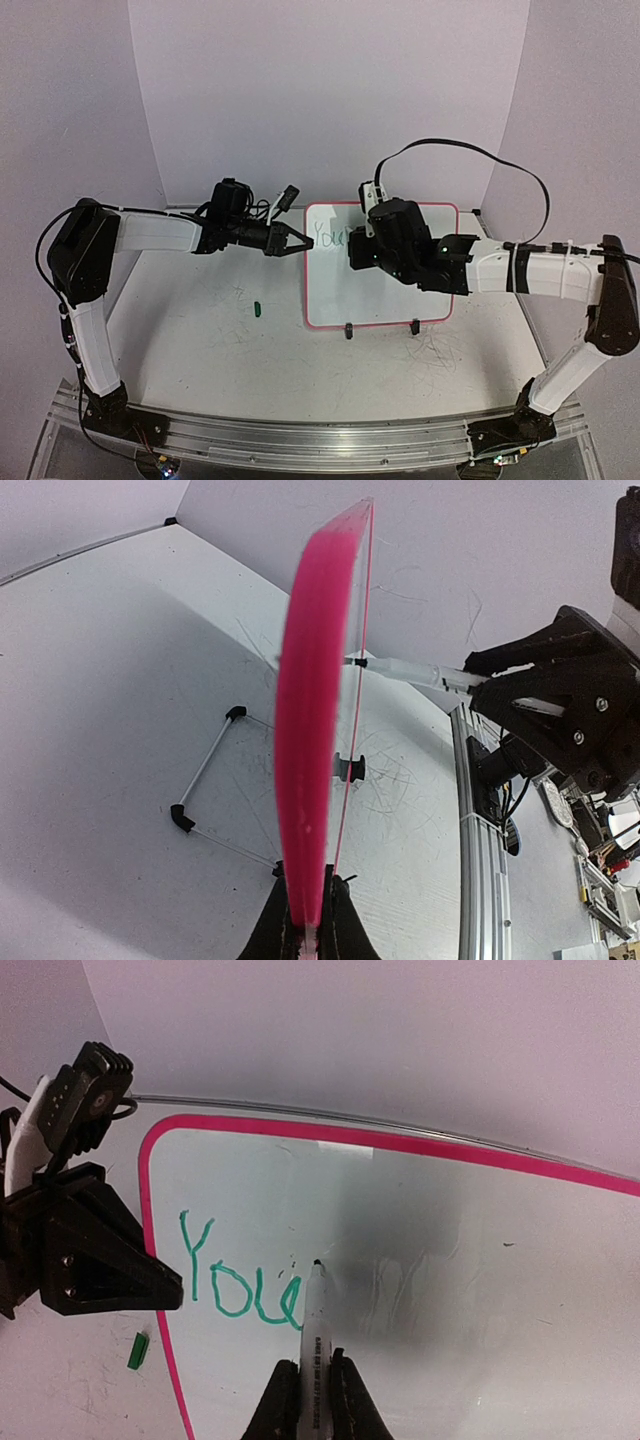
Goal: Write a sentence on the whiteboard
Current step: Pick up the sentence from the whiteboard.
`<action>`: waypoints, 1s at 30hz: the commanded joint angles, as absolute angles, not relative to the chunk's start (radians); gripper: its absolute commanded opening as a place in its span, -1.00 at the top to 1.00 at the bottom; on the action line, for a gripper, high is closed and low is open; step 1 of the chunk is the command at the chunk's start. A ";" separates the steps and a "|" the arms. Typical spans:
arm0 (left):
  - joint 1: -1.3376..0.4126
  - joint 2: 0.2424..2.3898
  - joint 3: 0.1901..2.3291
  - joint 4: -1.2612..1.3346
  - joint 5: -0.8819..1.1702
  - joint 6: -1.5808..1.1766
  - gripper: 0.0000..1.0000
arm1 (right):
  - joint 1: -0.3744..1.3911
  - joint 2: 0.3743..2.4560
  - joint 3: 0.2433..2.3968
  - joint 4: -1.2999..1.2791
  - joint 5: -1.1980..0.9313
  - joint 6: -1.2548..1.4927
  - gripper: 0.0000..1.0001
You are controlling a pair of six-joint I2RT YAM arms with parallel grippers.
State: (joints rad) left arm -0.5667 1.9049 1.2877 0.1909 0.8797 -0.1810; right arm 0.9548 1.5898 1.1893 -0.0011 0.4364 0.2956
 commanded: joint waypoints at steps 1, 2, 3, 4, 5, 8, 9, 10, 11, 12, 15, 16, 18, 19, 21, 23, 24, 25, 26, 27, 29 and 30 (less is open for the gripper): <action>-0.568 1.878 1.275 0.160 0.810 -0.152 1.00 | 0.949 1.610 1.230 0.012 0.474 0.311 1.00; -0.568 1.877 1.275 0.160 0.809 -0.151 1.00 | 0.948 1.613 1.230 0.009 0.477 0.314 1.00; -0.568 1.876 1.274 0.160 0.810 -0.150 1.00 | 0.948 1.615 1.230 0.004 0.479 0.316 1.00; -0.568 1.875 1.274 0.160 0.809 -0.150 1.00 | 0.948 1.617 1.230 0.002 0.481 0.319 1.00; -0.568 1.875 1.273 0.160 0.809 -0.149 1.00 | 0.948 1.619 1.230 0.002 0.484 0.322 1.00; -0.568 1.872 1.272 0.160 0.806 -0.147 1.00 | 0.949 1.618 1.234 -0.047 0.490 0.336 1.00; -0.568 1.872 1.272 0.161 0.806 -0.147 1.00 | 0.951 1.615 1.233 -0.059 0.484 0.341 1.00; -0.568 1.873 1.272 0.161 0.806 -0.147 1.00 | 0.955 1.609 1.230 -0.069 0.475 0.344 1.00; -0.568 1.873 1.272 0.160 0.806 -0.147 1.00 | 0.962 1.598 1.226 -0.075 0.454 0.343 1.00; -0.568 1.874 1.272 0.160 0.805 -0.147 1.00 | 0.971 1.581 1.219 -0.072 0.424 0.341 1.00; -0.568 1.876 1.273 0.160 0.806 -0.146 1.00 | 0.991 1.507 1.170 -0.010 0.333 0.349 1.00; -0.568 1.876 1.273 0.160 0.806 -0.146 1.00 | 0.991 1.490 1.160 -0.008 0.365 0.356 1.00; -0.568 1.875 1.272 0.160 0.806 -0.146 1.00 | 0.978 1.461 1.137 -0.008 0.430 0.349 1.00; -0.567 1.875 1.272 0.160 0.807 -0.146 1.00 | 0.964 1.459 1.131 -0.008 0.430 0.342 1.00; -0.568 1.875 1.272 0.160 0.808 -0.146 1.00 | 0.951 1.473 1.136 -0.008 0.420 0.326 1.00; -0.568 1.876 1.272 0.160 0.809 -0.146 1.00 | 0.951 1.500 1.150 -0.008 0.423 0.314 1.00; -0.568 1.874 1.272 0.160 0.809 -0.146 1.00 | 0.951 1.511 1.156 -0.008 0.427 0.312 1.00; -0.568 1.873 1.272 0.160 0.808 -0.146 1.00 | 0.950 1.520 1.160 -0.008 0.432 0.312 1.00; -0.568 1.872 1.270 0.160 0.806 -0.145 1.00 | 0.950 1.524 1.164 -0.008 0.437 0.315 1.00; -0.568 1.872 1.269 0.160 0.805 -0.144 1.00 | 0.950 1.531 1.171 -0.008 0.441 0.314 1.00; -0.568 1.873 1.270 0.160 0.807 -0.144 1.00 | 0.951 1.540 1.180 -0.008 0.447 0.309 1.00; -0.568 1.874 1.270 0.160 0.809 -0.144 1.00 | 0.949 1.544 1.185 -0.008 0.450 0.307 1.00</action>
